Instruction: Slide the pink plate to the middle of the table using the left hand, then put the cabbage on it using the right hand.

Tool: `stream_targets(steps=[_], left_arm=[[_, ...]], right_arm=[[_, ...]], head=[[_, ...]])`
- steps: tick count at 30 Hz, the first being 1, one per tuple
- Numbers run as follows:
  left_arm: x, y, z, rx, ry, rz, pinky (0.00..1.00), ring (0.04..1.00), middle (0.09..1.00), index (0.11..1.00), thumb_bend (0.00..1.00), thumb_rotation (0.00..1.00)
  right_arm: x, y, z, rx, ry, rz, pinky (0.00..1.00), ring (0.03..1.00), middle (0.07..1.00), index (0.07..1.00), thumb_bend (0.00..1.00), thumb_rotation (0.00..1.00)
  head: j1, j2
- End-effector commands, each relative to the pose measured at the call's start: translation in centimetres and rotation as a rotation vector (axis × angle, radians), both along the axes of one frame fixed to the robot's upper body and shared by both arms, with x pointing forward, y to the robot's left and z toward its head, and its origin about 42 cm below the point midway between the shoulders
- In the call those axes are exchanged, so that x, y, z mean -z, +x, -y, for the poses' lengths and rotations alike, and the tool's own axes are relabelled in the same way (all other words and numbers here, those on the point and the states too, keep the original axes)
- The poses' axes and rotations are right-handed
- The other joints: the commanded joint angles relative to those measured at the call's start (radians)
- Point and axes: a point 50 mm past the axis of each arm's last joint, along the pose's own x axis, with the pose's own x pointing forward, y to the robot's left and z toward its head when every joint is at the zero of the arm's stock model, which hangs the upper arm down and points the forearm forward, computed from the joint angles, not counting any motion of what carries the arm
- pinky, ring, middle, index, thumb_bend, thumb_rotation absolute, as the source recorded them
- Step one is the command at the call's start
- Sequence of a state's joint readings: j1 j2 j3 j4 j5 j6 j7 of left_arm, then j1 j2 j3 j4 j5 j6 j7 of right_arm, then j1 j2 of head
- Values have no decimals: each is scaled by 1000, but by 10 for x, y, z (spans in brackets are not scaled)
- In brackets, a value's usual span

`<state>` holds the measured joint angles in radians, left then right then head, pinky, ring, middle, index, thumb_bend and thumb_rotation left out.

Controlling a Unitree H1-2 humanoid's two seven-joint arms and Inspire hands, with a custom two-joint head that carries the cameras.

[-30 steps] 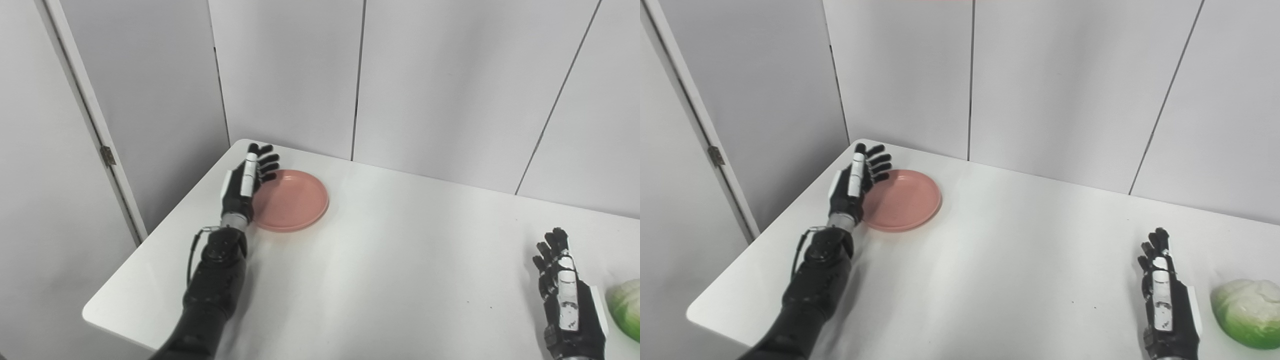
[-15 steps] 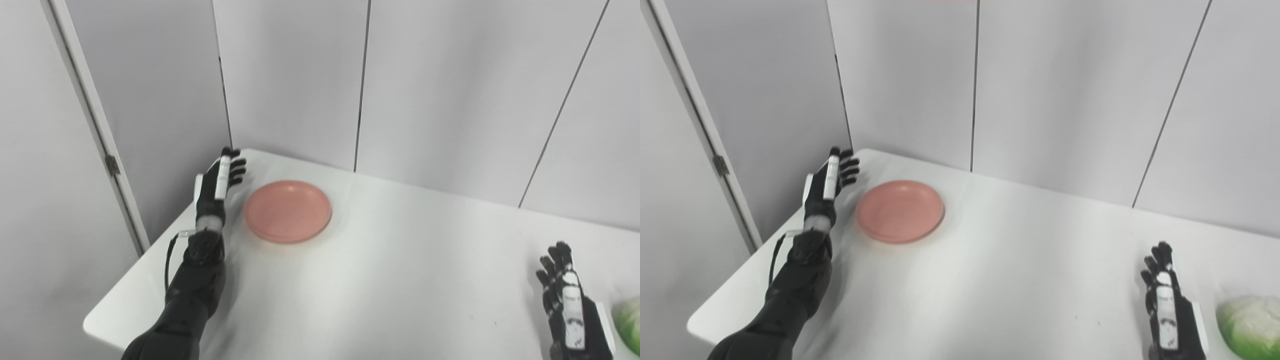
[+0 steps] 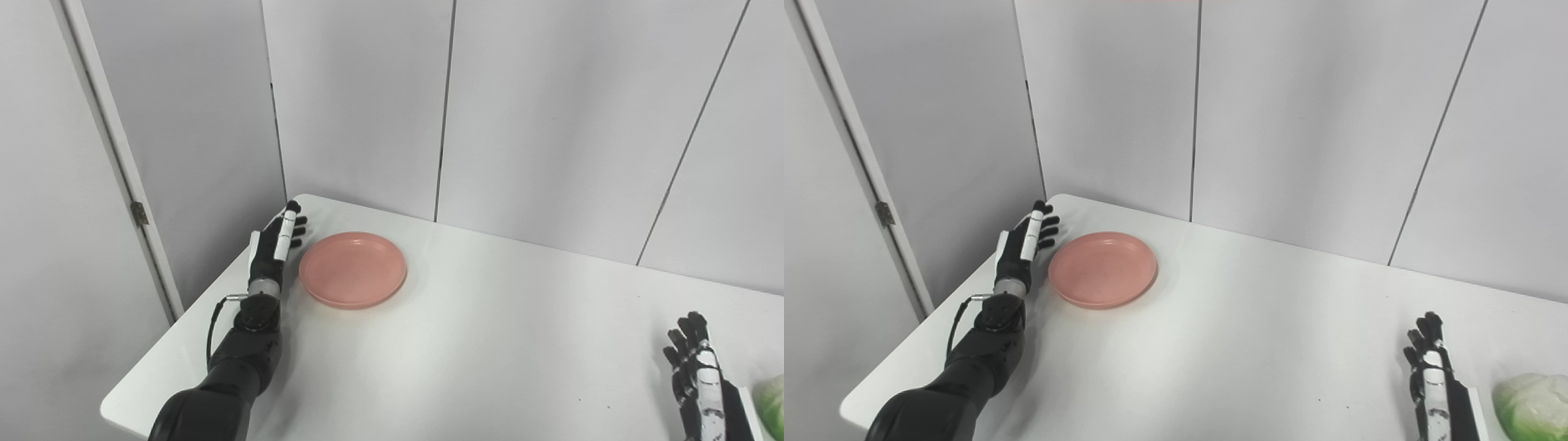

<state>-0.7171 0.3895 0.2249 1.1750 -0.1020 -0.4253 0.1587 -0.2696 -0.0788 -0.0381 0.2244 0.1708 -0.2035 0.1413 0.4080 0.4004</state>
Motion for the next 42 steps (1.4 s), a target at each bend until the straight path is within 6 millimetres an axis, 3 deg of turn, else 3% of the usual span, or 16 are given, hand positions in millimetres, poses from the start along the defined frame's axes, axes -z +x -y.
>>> stream_targets(steps=[1, 5, 11, 25, 33, 42], left_arm=[[-30, 21, 12, 53, 1, 95, 775, 780, 779, 780, 745, 1000], [-23, 26, 27, 97, -41, 77, 775, 780, 775, 775, 777, 1000], [-17, 32, 53, 187, -88, 63, 882, 830, 803, 794, 817, 1000], [-18, 44, 125, 369, -221, 85, 863, 809, 780, 772, 864, 1000], [-9, 39, 162, 461, -247, 91, 838, 795, 778, 773, 842, 1000], [2, 19, 199, 558, -289, 87, 829, 794, 779, 771, 825, 1000]], right_arm=[[15, -10, 5, 18, -6, -53, 1000, 1000, 1000, 1000, 529, 977], [13, -11, 4, 12, -4, -58, 1000, 1000, 1000, 1000, 536, 979], [14, -11, 2, 27, -8, -55, 1000, 1000, 1000, 1000, 539, 959], [15, -8, -4, 17, -16, -39, 1000, 1000, 1000, 1000, 562, 929], [13, -8, -14, 26, -20, -43, 1000, 1000, 1000, 1000, 648, 911], [8, -8, -31, 40, -16, -33, 1000, 986, 990, 1000, 628, 888]], head=[[-2, 3], [-5, 10], [-20, 19], [-91, 53], [-190, 96], [-350, 149]])
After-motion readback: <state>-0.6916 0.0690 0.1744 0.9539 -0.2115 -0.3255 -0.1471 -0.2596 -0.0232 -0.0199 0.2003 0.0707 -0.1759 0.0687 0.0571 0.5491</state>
